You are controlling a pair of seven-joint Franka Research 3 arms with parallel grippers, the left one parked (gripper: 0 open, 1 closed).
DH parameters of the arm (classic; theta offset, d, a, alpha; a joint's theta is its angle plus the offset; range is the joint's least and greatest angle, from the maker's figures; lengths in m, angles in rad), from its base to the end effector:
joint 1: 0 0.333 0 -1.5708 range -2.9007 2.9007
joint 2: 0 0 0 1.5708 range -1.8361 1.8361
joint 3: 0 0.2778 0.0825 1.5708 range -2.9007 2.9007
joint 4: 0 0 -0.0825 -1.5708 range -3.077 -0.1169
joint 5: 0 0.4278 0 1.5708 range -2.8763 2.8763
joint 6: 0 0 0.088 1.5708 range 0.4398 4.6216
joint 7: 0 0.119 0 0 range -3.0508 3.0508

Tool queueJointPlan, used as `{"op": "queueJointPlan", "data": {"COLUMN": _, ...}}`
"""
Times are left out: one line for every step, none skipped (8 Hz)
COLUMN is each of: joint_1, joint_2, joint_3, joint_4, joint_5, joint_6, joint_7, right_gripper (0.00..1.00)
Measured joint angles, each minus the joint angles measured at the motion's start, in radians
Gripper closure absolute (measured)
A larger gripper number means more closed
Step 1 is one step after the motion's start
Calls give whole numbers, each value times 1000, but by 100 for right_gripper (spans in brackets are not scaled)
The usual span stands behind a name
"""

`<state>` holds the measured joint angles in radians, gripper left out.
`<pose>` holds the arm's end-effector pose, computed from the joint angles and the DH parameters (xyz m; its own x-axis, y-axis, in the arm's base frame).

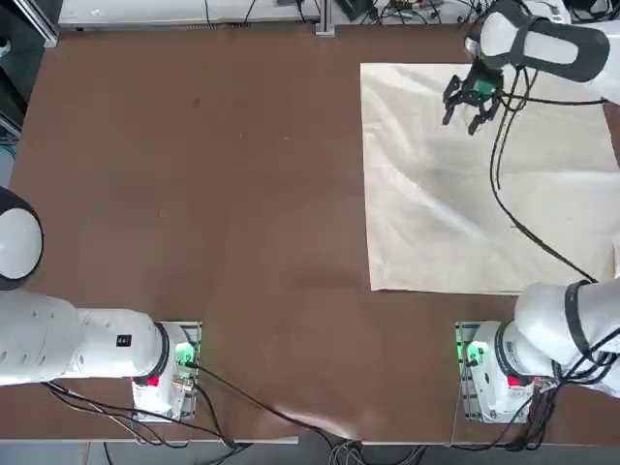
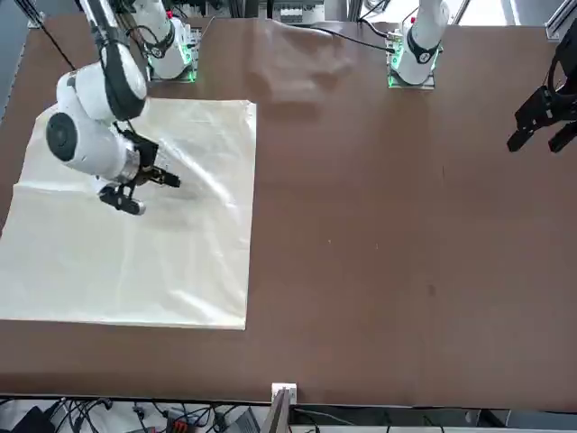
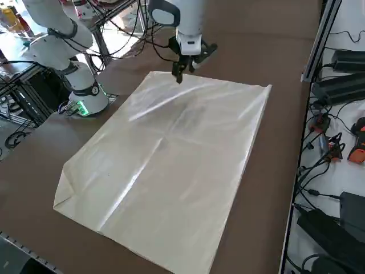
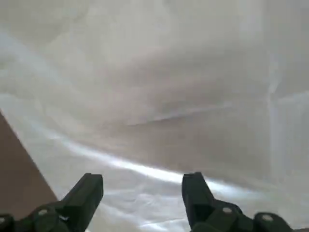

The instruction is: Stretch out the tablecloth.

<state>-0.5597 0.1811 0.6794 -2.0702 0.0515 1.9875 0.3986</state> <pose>0.5677 0.0745 0.2720 0.9230 -0.2780 -0.2659 -0.3025 -0.9515 -0.0551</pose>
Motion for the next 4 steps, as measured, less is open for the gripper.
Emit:
{"op": "queueJointPlan", "data": {"joint_1": -74, "joint_2": 4, "joint_3": 0, "joint_4": -25, "joint_5": -14, "joint_6": 0, "joint_7": -81, "right_gripper": 0}}
{"op": "queueJointPlan", "data": {"joint_1": -161, "joint_2": 8, "joint_3": -1, "joint_4": -48, "joint_5": -41, "joint_6": 0, "joint_7": -170, "right_gripper": 1}}
{"op": "queueJointPlan", "data": {"joint_1": -257, "joint_2": 19, "joint_3": -2, "joint_4": -64, "joint_5": -83, "joint_6": 0, "joint_7": -254, "right_gripper": 1}}
{"op": "queueJointPlan", "data": {"joint_1": -348, "joint_2": 41, "joint_3": -3, "joint_4": -71, "joint_5": -134, "joint_6": 0, "joint_7": -323, "right_gripper": 3}}
